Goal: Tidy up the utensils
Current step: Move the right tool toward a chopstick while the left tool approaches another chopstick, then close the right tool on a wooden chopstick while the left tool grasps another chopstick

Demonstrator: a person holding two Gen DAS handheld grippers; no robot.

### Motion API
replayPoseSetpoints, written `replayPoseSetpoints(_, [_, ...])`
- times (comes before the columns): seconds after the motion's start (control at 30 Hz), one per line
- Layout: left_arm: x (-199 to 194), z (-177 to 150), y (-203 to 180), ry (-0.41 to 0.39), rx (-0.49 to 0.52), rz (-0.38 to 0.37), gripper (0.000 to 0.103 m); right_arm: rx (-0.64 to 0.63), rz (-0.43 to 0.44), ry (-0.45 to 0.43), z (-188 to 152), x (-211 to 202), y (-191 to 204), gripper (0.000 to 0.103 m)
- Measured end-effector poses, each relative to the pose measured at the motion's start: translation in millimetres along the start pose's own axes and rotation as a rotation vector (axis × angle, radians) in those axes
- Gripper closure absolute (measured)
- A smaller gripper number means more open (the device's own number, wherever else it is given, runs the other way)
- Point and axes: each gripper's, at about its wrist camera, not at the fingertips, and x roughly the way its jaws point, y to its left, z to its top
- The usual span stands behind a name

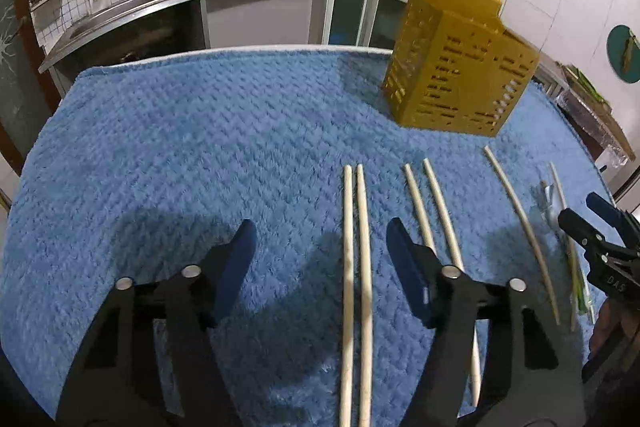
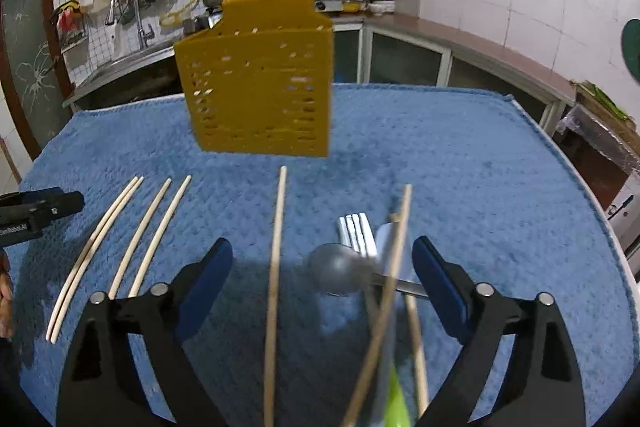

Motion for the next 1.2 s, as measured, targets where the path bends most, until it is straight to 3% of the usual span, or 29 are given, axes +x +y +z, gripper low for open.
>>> replayPoseSetpoints(0.27, [20.2,-3.6,5.6,0.054,0.001,0.001,0.043,0.0,0.044,0.07,1.5,31.8,7.8,0.039])
replayPoseSetpoints(0.37, [23.2,-4.1,6.2,0.07,-0.004,-0.036,0.044,-0.002,0.056,0.086,2.1,38.4,9.6,0.046])
replayPoseSetpoints(0.47, [24.6,-4.4,1.6,0.078,0.002,-0.054,0.052,-0.006,0.056,0.097,1.0,45.7,13.4,0.053])
replayPoseSetpoints(0.6, [28.9,-8.1,-10.5,0.075,0.054,-0.004,0.06,-0.01,0.046,0.107,0.3,51.9,15.0,0.064])
replayPoseSetpoints(0.93, [37.3,2.7,-16.4,0.077,0.046,-0.015,0.08,-0.023,0.101,0.115,15.3,47.9,15.4,0.074])
replayPoseSetpoints(1.2, [50.4,11.0,-8.8,0.089,0.022,-0.034,0.084,0.015,0.088,0.193,21.0,77.0,13.6,0.077])
